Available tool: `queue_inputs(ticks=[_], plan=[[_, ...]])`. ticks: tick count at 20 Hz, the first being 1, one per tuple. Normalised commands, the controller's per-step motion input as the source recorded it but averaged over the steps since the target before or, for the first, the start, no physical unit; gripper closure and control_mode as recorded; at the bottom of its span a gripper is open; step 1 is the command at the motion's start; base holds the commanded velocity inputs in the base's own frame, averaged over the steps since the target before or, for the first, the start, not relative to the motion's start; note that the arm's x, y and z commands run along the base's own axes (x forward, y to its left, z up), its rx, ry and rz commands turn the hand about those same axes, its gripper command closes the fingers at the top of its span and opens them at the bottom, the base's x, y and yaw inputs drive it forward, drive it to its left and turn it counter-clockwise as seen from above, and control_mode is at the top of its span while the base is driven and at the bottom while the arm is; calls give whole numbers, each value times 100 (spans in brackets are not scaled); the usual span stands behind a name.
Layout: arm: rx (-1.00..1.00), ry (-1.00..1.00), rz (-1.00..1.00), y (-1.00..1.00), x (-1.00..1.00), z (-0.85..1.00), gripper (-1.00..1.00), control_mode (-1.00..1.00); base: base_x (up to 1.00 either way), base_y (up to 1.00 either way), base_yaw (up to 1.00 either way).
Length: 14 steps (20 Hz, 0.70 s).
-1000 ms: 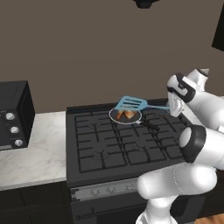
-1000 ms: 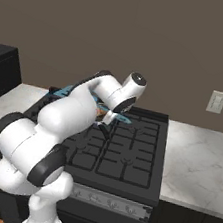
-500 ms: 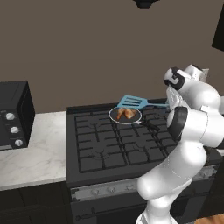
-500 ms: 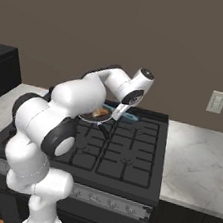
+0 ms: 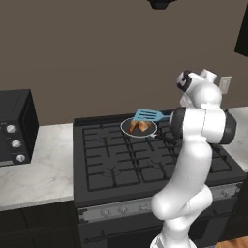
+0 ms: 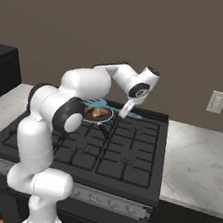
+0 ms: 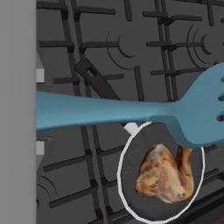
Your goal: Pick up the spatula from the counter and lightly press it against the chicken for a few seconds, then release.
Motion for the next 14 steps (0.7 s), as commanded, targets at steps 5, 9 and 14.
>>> queue_inputs(ticks=[5, 9, 14], plan=[[0, 9, 9, -4, 38, -7, 100, -100, 0, 0, 0], [0, 8, 7, -3, 34, -6, 100, -100, 0, 0, 0], [0, 7, 7, -2, 25, -10, 100, -100, 0, 0, 0]])
